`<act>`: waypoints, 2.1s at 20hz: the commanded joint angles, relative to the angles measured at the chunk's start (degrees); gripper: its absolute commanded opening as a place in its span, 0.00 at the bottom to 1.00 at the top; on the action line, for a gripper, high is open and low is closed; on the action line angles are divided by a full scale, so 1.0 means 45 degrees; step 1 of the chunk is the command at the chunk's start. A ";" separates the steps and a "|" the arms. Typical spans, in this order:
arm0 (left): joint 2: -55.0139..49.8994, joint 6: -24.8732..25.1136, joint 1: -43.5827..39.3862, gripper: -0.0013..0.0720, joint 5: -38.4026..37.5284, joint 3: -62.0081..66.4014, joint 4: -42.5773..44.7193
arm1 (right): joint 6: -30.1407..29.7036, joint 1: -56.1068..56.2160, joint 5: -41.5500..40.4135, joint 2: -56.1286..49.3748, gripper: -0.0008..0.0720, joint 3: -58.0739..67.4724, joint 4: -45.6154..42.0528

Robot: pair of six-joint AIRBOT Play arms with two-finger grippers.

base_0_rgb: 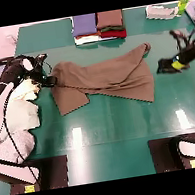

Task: Fold the shirts.

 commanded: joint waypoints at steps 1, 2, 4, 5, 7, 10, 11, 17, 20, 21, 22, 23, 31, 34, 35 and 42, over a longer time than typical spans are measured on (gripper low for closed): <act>-0.0010 -0.0005 0.0005 0.05 -0.0374 0.0355 -0.0024 | 0.0335 -0.0661 0.0423 0.0971 0.79 -0.2676 -0.0136; -0.0010 -0.0005 0.0000 0.05 -0.0369 0.0355 -0.0019 | 0.0568 -0.0651 0.0359 0.0967 0.79 -0.3143 0.0175; -0.0010 -0.0005 0.0005 0.05 -0.0393 0.0355 -0.0019 | 0.0850 -0.0291 -0.0180 0.0680 0.77 -0.3837 0.0763; -0.0010 -0.0005 0.0005 0.05 -0.0427 0.0355 -0.0019 | 0.0996 0.0015 -0.0539 0.0413 0.77 -0.4012 0.0937; -0.0010 0.0010 0.0005 0.05 -0.0627 0.0355 -0.0005 | 0.1486 0.0889 -0.1341 -0.0121 0.73 -0.4051 0.0952; -0.0010 0.0092 0.0005 0.05 -0.0811 0.0359 0.0087 | 0.2035 0.1540 -0.2409 -0.0549 0.70 -0.3954 0.0923; -0.0010 0.0092 0.0005 0.05 -0.0777 0.0355 0.0083 | 0.2069 0.1622 -0.2390 -0.0753 0.70 -0.3755 0.0913; 0.0019 0.0083 0.0005 0.05 -0.0801 0.0359 0.0083 | 0.1647 0.2331 -0.2453 -0.1511 0.13 -0.2565 0.0908; 0.0845 0.0083 0.0005 0.05 -0.0695 0.0359 0.0102 | 0.1268 0.2851 -0.2307 -0.1438 0.03 -0.1647 0.0777; 0.1418 0.0083 0.0005 0.05 -0.0423 0.0364 0.0151 | 0.1132 0.2832 -0.2137 -0.1258 0.03 -0.1054 0.0777; 0.2161 0.0078 0.0005 0.05 -0.0141 0.0374 0.0282 | 0.0971 0.2783 -0.2011 -0.0962 0.03 -0.0393 0.0709; 0.3045 0.0078 0.0005 0.05 0.0117 0.0374 0.0447 | 0.0918 0.2701 -0.1914 -0.0520 0.03 0.0447 0.0491; 1.1166 -0.0053 0.0005 0.05 0.3055 0.0743 0.0457 | 0.0243 0.0690 -0.1579 0.3011 0.03 0.8223 0.0146; 1.2876 -0.0393 0.0005 0.04 0.3390 0.2220 0.0437 | 0.0228 0.0068 -0.1161 0.3779 0.03 1.0083 0.0146; 1.3129 -0.0398 0.0005 0.04 0.3390 0.2846 0.0364 | 0.0228 -0.0151 -0.0937 0.3925 0.03 1.0608 0.0146; 1.3046 -0.0651 0.0005 0.04 0.3235 0.4988 -0.0233 | 0.0000 -0.0894 0.1379 0.2764 0.03 1.3648 0.0248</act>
